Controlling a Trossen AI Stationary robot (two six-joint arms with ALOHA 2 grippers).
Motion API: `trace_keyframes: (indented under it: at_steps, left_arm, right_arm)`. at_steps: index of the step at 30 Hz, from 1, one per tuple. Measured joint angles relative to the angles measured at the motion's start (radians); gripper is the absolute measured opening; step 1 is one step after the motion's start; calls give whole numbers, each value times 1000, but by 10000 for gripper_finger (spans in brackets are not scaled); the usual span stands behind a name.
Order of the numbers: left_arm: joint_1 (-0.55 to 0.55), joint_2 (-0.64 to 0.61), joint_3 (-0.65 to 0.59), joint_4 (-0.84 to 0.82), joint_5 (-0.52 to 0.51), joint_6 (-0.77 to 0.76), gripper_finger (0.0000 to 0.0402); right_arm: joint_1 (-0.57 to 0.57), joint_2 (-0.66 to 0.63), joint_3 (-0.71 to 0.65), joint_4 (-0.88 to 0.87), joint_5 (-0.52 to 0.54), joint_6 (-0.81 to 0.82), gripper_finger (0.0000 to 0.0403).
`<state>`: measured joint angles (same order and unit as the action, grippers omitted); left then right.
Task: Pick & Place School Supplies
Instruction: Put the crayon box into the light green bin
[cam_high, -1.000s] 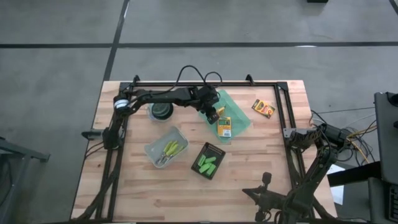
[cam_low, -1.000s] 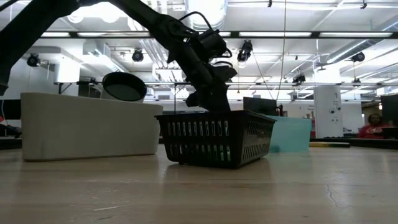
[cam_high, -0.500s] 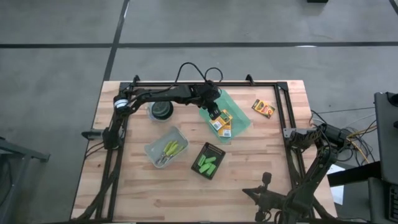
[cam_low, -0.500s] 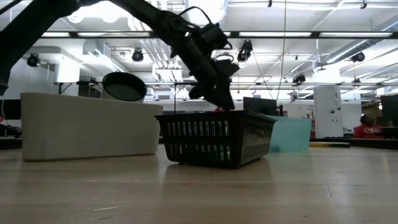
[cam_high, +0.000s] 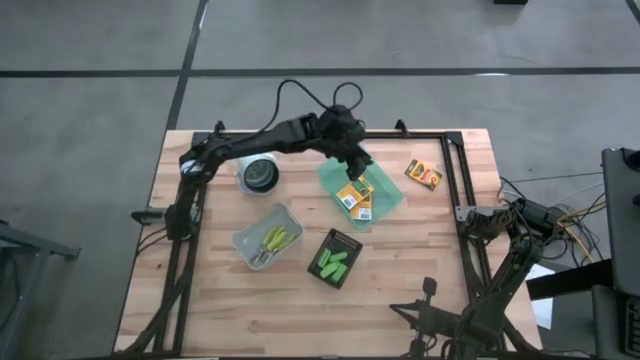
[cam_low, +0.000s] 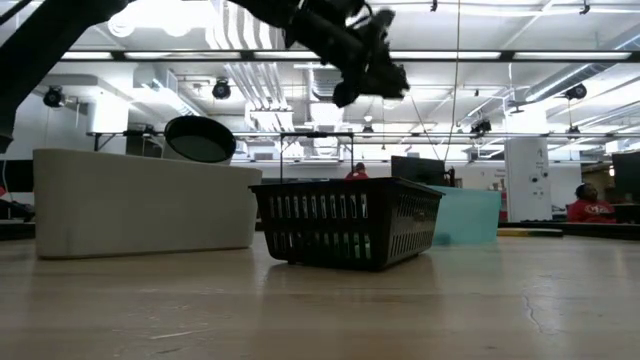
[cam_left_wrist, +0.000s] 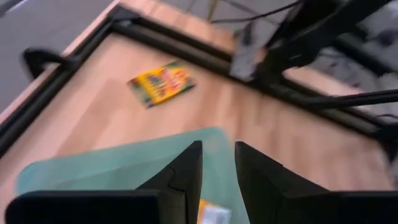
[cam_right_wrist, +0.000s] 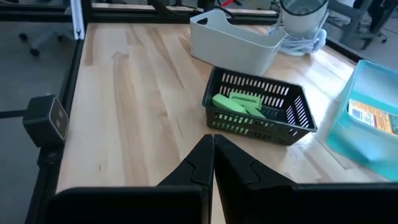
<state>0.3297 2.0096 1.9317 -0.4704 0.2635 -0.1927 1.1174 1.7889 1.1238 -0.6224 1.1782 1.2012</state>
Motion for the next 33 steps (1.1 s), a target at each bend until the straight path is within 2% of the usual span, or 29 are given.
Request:
trace_keyframes:
  at_steps: [3,6,8,11,17,21,27,33]
  left_arm:
    - [-9,-9,54,-22,32,-34,99]
    - [-22,-34,99,-27,33,-66,99]
    - [-33,-58,134,-27,32,-34,99]
    - [-55,-99,159,-28,14,95,99]
    - [-141,-192,131,-33,-168,337,99]
    - [-178,-236,108,-62,-247,415,99]
    - [-185,-342,-17,-74,-238,435,99]
    - [-184,-493,-333,161,-228,431,99]
  right_arm:
    - [-10,0,3,0,1,1,8]
    - [-29,0,14,3,16,94,8]
    - [-43,-1,23,9,29,188,8]
    - [-68,-2,35,10,29,287,8]
    - [-152,-10,37,-16,21,457,8]
    - [-196,-52,35,-127,-9,605,8]
    - [-269,-200,35,-341,-143,635,8]
    - [-380,-373,35,-587,-233,659,8]
